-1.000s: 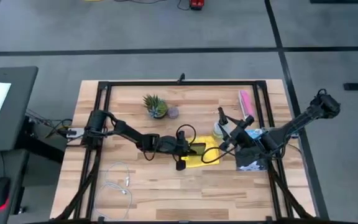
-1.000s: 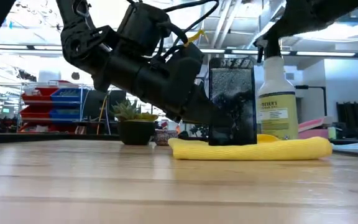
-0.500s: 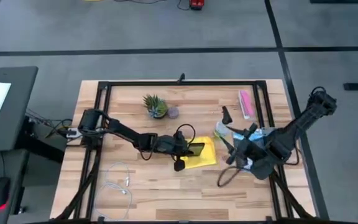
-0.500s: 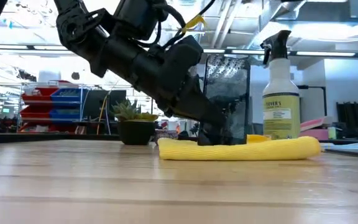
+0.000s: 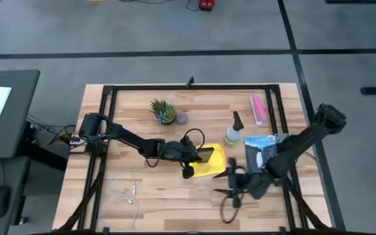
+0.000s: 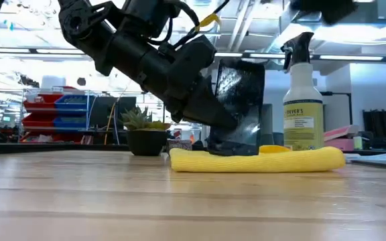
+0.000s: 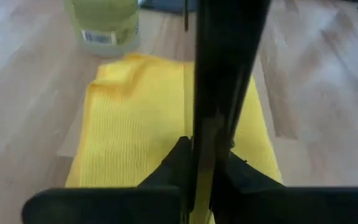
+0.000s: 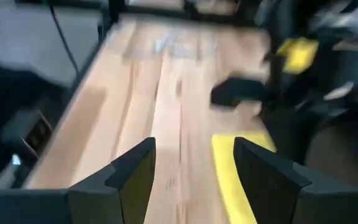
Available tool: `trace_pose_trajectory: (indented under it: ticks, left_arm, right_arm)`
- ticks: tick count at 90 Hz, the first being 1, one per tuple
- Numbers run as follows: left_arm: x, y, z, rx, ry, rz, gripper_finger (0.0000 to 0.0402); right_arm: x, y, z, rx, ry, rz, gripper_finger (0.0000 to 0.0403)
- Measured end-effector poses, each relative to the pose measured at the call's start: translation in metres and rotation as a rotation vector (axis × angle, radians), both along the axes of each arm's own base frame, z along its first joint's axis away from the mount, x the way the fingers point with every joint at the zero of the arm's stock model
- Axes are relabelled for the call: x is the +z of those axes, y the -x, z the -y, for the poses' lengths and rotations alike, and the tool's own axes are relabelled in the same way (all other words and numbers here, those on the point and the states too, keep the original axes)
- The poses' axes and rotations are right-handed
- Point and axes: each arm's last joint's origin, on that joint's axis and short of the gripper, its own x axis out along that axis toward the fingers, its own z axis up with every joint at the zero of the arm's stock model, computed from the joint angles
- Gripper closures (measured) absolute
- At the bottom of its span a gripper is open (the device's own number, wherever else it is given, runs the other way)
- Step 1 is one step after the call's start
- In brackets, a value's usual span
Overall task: Apply microfiber cloth
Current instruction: Wipe the front side of the cellphone using the yellow microfiber cloth
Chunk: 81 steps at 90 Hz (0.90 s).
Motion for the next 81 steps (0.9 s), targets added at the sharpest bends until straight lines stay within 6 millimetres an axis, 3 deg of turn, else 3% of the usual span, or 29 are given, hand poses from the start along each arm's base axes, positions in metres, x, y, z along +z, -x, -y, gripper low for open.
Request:
trace_pose_trajectory:
  ticks: [22, 49, 67, 81]
  left_arm:
    - [-0.007, 0.006, -0.001, 0.005, 0.035, -0.038, 0.0397]
    - [-0.009, 0.007, -0.002, 0.005, 0.0, -0.041, 0.0397]
    - [-0.01, 0.007, -0.002, 0.014, 0.0, -0.044, 0.0395]
    - [-0.01, 0.007, -0.003, 0.019, 0.001, -0.044, 0.0394]
  right_arm:
    - [-0.035, -0.03, 0.027, -0.084, 0.027, -0.107, 0.0198]
    - [-0.077, -0.049, 0.029, 0.019, 0.124, -0.169, 0.0201]
    - [-0.103, -0.059, 0.043, -0.044, 0.14, -0.215, 0.022]
    - [-0.111, -0.063, 0.05, -0.092, 0.085, -0.244, 0.0252]
